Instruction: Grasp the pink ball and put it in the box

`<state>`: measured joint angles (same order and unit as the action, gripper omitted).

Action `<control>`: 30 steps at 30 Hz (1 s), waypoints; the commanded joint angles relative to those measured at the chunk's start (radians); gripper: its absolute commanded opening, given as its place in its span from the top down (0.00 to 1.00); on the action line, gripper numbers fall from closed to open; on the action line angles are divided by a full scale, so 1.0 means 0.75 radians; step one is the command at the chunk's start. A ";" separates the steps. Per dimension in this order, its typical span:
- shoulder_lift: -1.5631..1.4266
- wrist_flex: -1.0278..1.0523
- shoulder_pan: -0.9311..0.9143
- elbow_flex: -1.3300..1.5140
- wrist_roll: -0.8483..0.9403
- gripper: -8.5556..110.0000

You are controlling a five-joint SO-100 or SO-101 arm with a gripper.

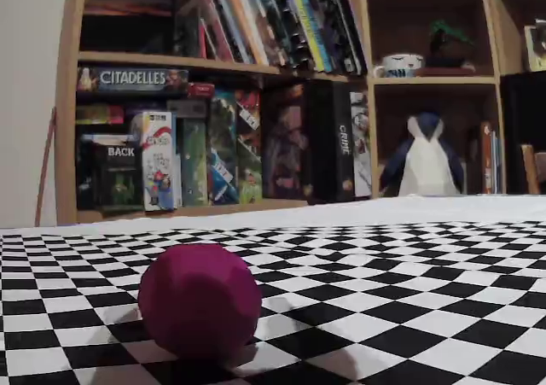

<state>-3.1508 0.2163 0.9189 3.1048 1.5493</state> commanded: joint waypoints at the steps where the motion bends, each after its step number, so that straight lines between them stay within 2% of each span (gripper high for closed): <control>1: 0.018 -0.025 0.029 0.010 0.008 0.72; 30: 0.157 -0.039 0.070 0.010 0.025 0.72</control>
<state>-3.0480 0.2056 0.9618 3.1048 1.5493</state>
